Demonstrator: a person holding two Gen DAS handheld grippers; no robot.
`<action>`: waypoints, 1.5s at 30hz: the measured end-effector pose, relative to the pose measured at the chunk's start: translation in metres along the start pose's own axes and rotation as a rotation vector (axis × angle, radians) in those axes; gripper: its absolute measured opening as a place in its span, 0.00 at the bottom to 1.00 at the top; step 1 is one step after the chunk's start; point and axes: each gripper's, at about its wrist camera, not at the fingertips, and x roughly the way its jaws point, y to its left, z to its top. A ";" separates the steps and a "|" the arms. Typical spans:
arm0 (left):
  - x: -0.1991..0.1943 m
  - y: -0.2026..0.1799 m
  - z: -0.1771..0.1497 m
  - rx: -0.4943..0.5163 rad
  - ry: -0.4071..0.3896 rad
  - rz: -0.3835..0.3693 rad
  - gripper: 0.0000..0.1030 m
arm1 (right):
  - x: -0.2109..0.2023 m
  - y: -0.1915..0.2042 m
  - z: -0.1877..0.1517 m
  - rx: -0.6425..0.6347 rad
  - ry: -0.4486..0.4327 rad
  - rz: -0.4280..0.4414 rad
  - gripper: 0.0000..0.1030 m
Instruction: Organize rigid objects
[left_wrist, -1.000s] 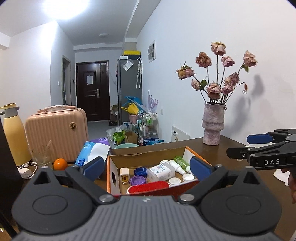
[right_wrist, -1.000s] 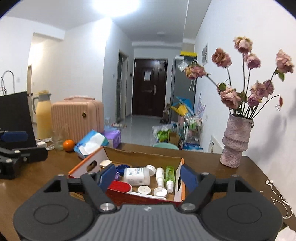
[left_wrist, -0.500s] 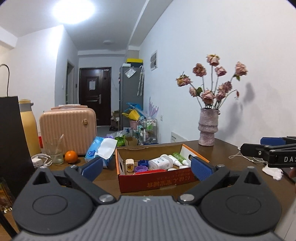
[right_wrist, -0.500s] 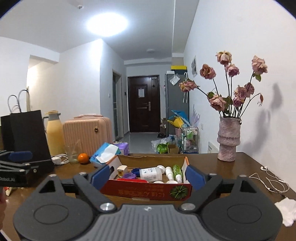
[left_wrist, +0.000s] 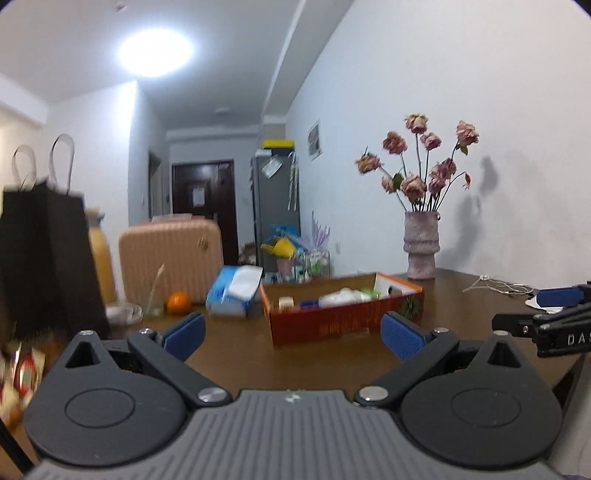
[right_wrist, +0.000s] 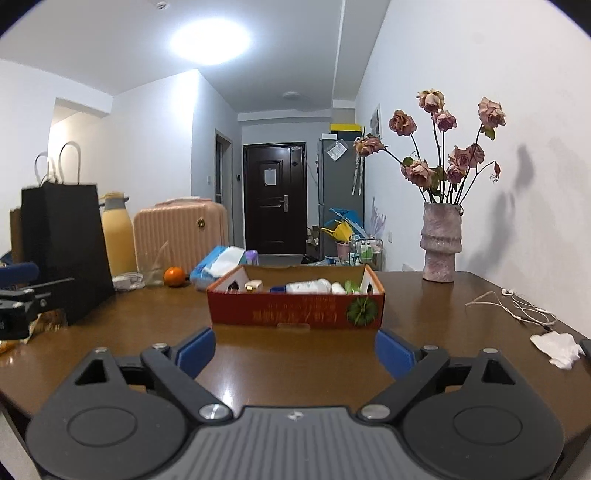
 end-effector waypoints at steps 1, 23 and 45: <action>-0.005 -0.002 -0.006 -0.004 0.001 0.011 1.00 | -0.005 0.003 -0.006 -0.004 0.000 -0.006 0.91; -0.076 -0.039 -0.055 0.070 -0.021 -0.024 1.00 | -0.099 0.028 -0.065 0.071 -0.073 -0.053 0.96; -0.068 -0.038 -0.058 0.067 0.025 -0.061 1.00 | -0.094 0.027 -0.066 0.088 -0.061 -0.049 0.96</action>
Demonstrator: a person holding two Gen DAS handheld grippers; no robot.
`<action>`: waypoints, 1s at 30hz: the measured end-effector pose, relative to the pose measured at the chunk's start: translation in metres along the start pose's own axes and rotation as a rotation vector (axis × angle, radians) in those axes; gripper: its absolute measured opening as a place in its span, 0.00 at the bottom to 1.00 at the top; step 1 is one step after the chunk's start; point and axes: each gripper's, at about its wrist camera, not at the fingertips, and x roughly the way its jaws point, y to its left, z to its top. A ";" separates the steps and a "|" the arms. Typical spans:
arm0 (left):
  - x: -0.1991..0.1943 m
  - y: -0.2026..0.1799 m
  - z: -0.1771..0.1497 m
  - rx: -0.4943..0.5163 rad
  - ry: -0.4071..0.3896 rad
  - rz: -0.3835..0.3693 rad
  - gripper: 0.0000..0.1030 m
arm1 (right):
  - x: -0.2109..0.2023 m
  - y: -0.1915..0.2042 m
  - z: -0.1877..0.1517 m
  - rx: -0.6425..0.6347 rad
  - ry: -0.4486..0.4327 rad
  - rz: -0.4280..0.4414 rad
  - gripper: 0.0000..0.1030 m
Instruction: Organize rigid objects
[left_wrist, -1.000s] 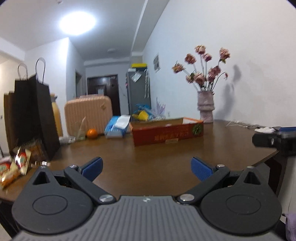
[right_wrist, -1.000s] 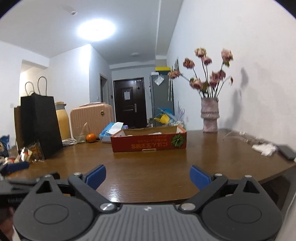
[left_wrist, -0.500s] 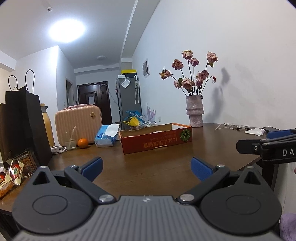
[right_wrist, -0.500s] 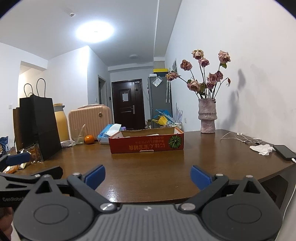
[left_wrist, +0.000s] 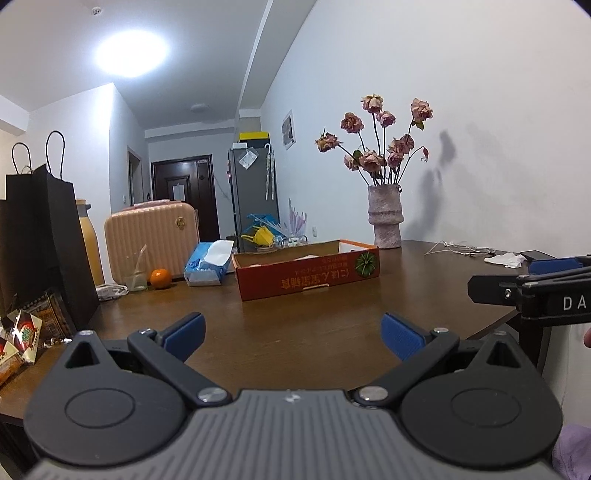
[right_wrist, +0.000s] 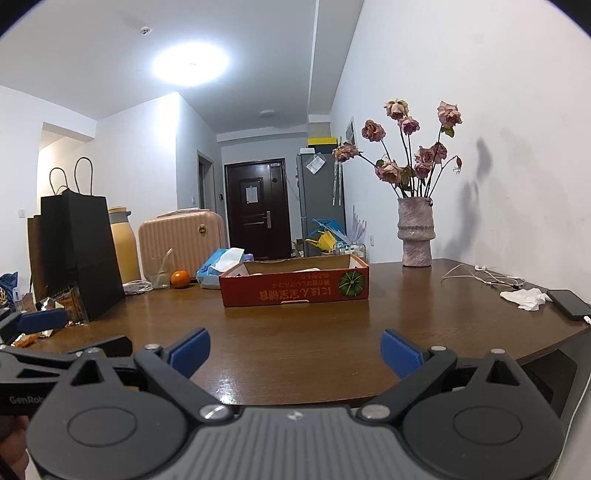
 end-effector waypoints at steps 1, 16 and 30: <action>0.001 0.000 0.000 -0.001 0.005 -0.002 1.00 | 0.000 0.000 0.000 0.000 0.001 0.001 0.96; 0.003 0.001 -0.001 -0.010 0.021 0.003 1.00 | -0.003 0.000 -0.001 0.003 -0.008 -0.006 0.96; 0.002 0.001 -0.001 -0.009 0.016 0.005 1.00 | -0.002 0.000 -0.001 0.001 -0.002 -0.007 0.96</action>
